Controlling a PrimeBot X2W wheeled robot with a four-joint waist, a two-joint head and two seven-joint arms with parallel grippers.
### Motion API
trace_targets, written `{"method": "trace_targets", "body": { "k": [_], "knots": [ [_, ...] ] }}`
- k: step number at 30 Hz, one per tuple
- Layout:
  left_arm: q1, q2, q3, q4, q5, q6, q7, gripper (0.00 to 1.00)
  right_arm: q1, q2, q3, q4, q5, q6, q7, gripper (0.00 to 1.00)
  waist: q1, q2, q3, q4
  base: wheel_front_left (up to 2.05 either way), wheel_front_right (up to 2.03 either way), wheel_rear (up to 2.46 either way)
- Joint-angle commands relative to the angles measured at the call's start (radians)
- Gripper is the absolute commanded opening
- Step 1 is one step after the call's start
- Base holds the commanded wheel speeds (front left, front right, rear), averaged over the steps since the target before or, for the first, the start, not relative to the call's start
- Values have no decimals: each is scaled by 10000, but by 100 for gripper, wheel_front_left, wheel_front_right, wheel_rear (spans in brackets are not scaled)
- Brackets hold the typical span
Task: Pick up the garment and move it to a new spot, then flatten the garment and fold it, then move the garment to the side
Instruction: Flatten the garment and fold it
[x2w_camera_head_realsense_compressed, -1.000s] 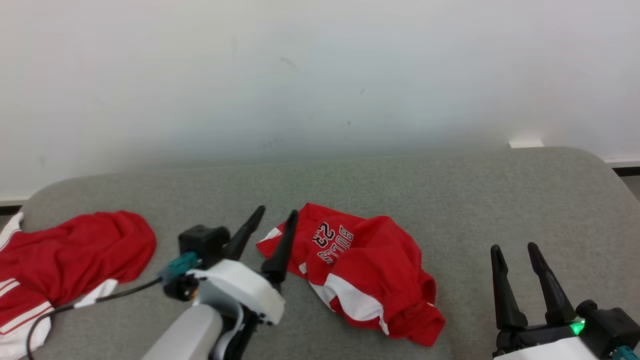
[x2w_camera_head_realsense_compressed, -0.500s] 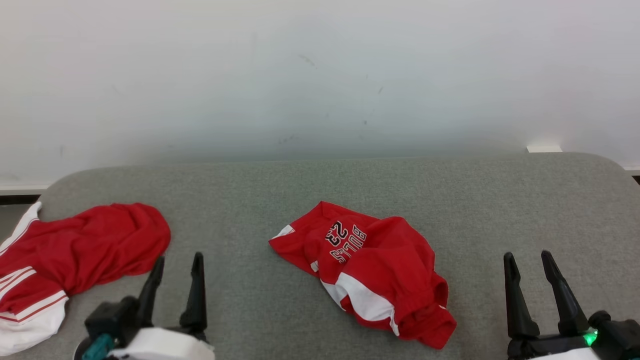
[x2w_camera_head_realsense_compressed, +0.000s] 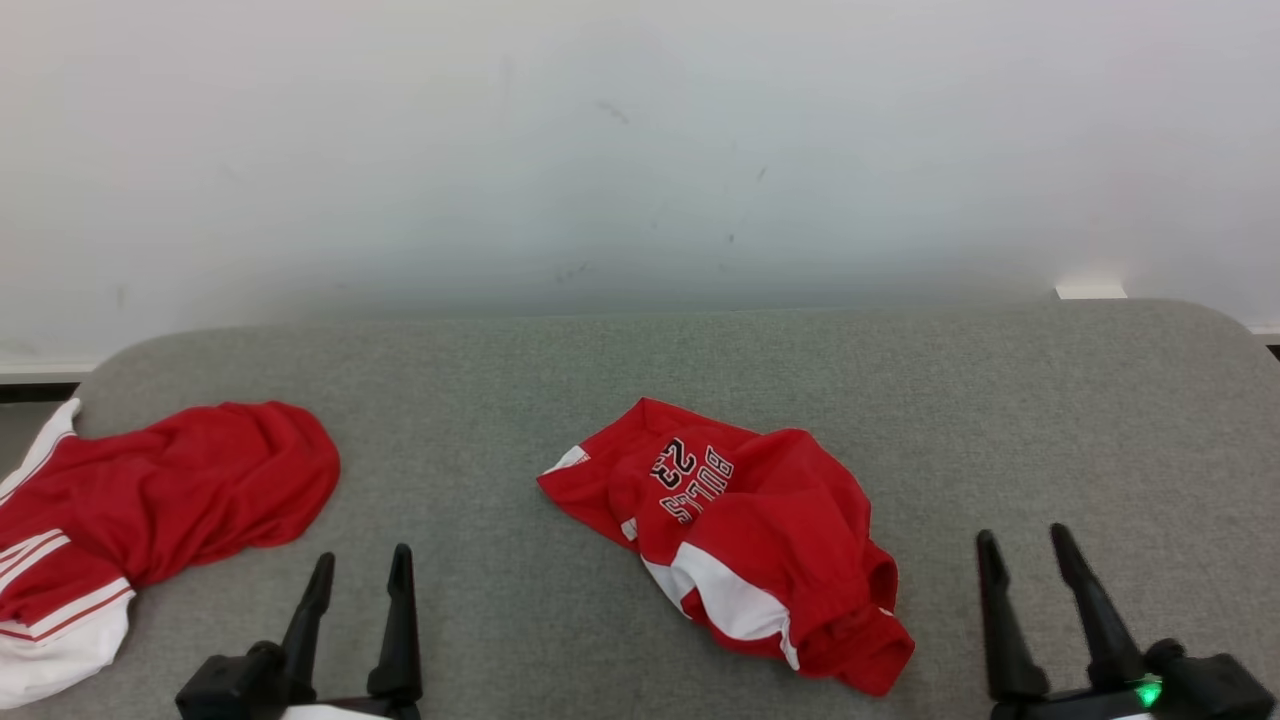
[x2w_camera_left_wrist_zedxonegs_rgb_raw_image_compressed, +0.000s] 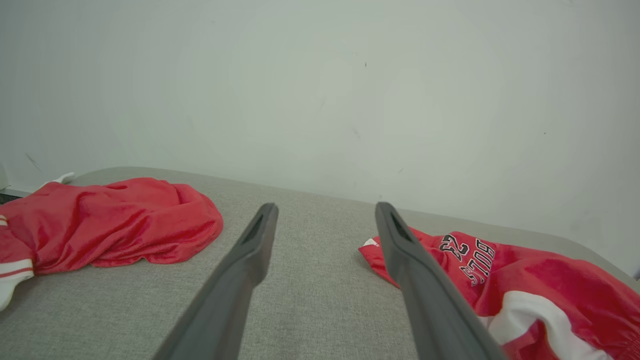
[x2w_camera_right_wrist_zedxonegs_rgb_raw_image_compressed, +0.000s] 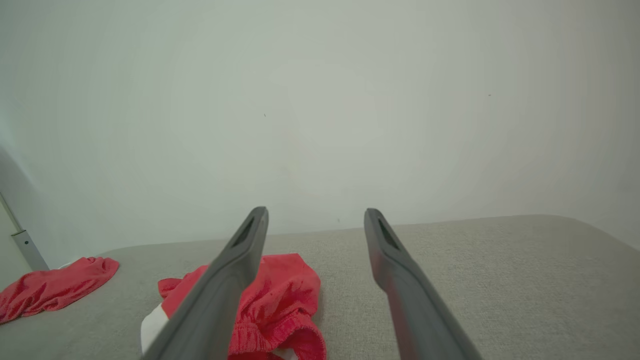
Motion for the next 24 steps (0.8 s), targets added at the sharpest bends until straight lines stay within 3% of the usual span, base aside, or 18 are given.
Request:
{"method": "trace_targets", "body": {
  "k": [1, 7, 12, 22, 23, 24],
  "knots": [
    [-34, -47, 91, 49, 110, -90, -5, 100, -92, -135, 301, 75, -61, 4, 9, 100, 0, 0, -1, 26, 0, 0, 0],
    [-88, -148, 145, 158, 288, -305, -5, 100, -233, -1166, 2696, 744, 607, -5, 9, 100, 0, 0, -29, 362, 0, 0, 0],
    [-158, -173, 128, 252, 235, -384, -5, 100, -598, -1556, 4054, 1925, 1190, -5, 205, 100, 0, 0, -41, 835, 0, 0, 0],
    [-103, -176, -20, 336, -40, -237, -5, 100, -1713, -1147, 4365, 4424, 1669, -5, 307, 98, 0, 0, -12, 1908, 0, 0, 0],
    [-93, -174, -44, 334, -58, -230, -5, 100, -1798, -1112, 4359, 4641, 1683, -5, 280, 60, 0, 0, -15, 2001, 0, 0, 0],
    [-80, -178, -79, 329, -76, -230, -5, 100, -1867, -1070, 4338, 4841, 1700, -5, 264, 42, 0, 0, -18, 2084, 0, 0, 0]
  ]
}}
